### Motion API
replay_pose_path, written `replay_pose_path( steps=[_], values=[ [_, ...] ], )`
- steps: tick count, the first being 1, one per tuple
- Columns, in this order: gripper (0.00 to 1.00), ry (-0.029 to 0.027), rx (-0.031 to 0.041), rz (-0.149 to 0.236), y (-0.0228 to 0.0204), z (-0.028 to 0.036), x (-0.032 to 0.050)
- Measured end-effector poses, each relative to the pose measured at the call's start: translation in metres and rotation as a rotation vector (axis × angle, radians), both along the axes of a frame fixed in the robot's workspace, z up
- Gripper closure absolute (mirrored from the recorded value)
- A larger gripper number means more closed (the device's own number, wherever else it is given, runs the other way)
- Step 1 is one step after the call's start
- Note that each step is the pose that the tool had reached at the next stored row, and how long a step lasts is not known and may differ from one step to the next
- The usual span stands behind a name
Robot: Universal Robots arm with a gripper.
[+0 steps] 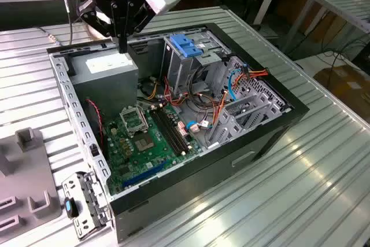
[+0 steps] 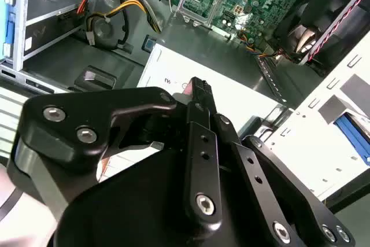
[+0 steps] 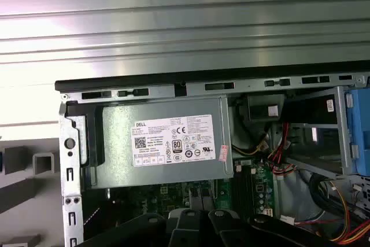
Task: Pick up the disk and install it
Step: 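Reach for the disk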
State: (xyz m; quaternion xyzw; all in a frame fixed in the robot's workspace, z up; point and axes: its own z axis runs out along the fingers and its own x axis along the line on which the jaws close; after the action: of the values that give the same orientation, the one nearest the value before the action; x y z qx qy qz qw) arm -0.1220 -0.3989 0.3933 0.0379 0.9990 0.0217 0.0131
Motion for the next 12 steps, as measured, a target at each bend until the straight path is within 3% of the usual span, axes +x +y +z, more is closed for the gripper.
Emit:
replay_pose_path(
  steps=[12],
  values=[
    [0.89,0.0,0.0,0.0,0.0,0.0,-0.0048]
  ],
)
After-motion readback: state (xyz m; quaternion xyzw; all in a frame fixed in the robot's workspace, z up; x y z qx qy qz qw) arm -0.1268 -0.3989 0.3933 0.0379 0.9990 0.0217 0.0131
